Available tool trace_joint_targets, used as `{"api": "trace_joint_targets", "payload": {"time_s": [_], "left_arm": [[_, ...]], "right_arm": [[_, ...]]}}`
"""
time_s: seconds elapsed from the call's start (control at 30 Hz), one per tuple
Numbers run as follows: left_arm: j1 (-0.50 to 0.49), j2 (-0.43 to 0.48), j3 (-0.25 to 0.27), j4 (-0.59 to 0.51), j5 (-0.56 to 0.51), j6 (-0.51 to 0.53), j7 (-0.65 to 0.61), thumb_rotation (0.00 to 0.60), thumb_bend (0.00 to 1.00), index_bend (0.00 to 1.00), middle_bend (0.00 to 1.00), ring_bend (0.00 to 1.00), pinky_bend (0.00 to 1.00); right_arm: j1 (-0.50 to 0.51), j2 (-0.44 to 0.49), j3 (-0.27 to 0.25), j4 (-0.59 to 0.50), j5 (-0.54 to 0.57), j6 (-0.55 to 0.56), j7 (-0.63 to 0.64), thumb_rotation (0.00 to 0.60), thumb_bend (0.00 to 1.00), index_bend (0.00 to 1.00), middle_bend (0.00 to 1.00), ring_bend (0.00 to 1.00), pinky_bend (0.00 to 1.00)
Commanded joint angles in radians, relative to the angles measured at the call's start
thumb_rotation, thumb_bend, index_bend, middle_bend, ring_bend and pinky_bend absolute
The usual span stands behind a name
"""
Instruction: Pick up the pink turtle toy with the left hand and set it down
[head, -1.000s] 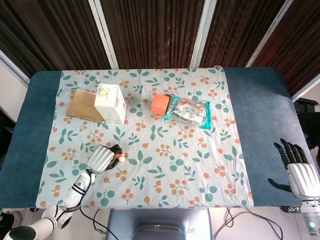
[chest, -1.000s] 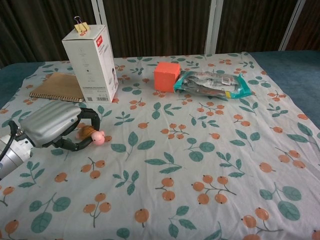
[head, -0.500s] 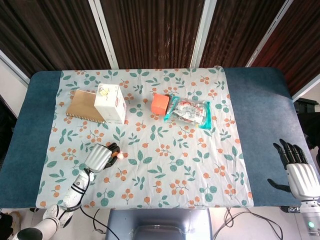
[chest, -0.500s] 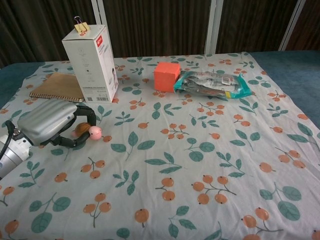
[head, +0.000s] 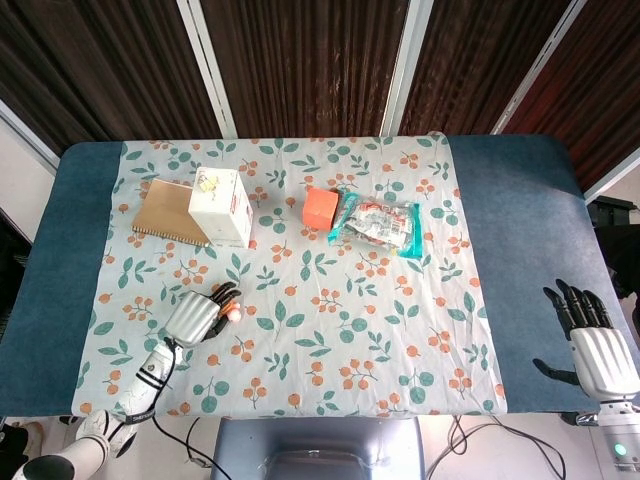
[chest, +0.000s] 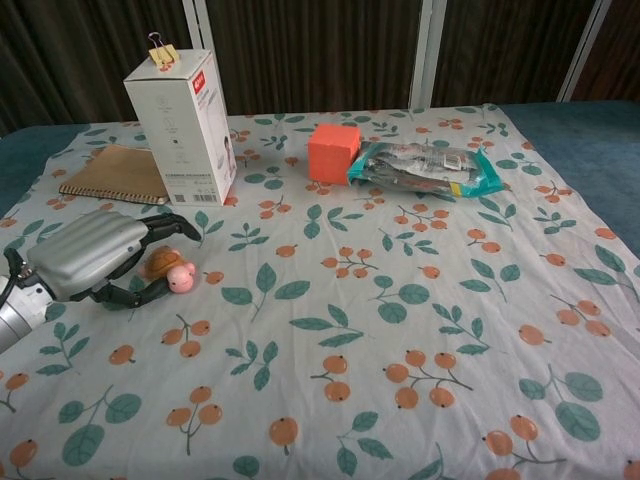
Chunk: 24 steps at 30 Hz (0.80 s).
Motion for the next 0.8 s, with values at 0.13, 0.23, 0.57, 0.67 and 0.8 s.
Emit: {"api": "trace_joint_targets", "payload": {"time_s": [0.13,0.23,0.57,0.67,0.8], "left_arm": [[0.024,0.111,0.013,-0.176,0.004,0.024,0.104,0.600,0.40,0.12,0.08,0.71,0.80],[0.050,0.190,0.016,-0.303,0.005,0.059,0.184,0.600,0.39,0.12,0.08,0.70,0.80],[0.278,0.647,0.105,-0.974,-0.031,0.267,0.389,0.600,0.36,0.10,0.10,0.05,0.14],[0.375,0.686,0.144,-1.016,-0.045,0.346,0.349,0.600,0.36,0.07,0.06,0.01,0.09],[0.412,0.713,0.155,-1.051,0.020,0.402,0.412,0.600,0.34,0.00,0.00,0.00,0.07]], "right_arm": [[-0.001,-0.001,0.004,-0.003,0.008,0.001,-0.006,0.600,0.21,0.00,0.00,0.00,0.00],[-0.003,-0.001,0.002,-0.005,0.004,0.005,-0.008,0.600,0.21,0.00,0.00,0.00,0.00],[0.002,-0.011,-0.012,-0.007,-0.011,-0.010,-0.034,0.600,0.21,0.00,0.00,0.00,0.00],[0.002,-0.013,-0.022,-0.010,-0.026,-0.011,-0.043,0.600,0.21,0.00,0.00,0.00,0.00],[0.003,-0.024,-0.027,-0.001,-0.056,0.002,-0.036,0.600,0.21,0.00,0.00,0.00,0.00]]}}
